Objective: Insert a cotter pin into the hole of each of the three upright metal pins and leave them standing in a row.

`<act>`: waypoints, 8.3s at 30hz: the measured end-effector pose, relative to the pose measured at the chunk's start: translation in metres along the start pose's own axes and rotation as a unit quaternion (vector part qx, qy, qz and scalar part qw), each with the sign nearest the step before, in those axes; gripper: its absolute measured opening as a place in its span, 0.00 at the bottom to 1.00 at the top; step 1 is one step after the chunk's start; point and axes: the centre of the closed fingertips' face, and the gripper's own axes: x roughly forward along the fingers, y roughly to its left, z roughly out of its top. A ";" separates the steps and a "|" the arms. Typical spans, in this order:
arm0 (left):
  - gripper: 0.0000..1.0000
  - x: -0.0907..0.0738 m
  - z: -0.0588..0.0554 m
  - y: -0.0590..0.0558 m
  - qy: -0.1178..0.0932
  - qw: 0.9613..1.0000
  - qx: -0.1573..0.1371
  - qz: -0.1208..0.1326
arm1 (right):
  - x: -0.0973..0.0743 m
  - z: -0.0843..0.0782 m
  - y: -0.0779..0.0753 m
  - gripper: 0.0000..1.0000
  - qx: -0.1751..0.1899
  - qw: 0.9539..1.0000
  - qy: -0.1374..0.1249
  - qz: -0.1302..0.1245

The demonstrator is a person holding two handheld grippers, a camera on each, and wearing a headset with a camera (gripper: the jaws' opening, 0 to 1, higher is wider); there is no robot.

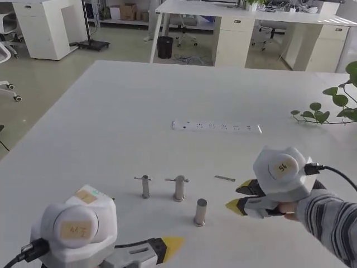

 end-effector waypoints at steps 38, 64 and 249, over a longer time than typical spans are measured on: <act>0.95 0.020 0.000 0.010 0.009 1.000 -0.008 -0.020 | 0.057 -0.008 -0.058 0.06 0.051 0.993 0.101 0.036; 0.80 0.015 0.006 0.010 0.013 0.999 -0.018 -0.028 | 0.047 0.013 -0.052 0.00 -0.096 0.993 0.069 0.023; 0.26 0.065 0.005 -0.057 -0.009 0.992 0.092 -0.088 | -0.037 0.007 0.076 0.00 -0.139 0.966 -0.042 0.212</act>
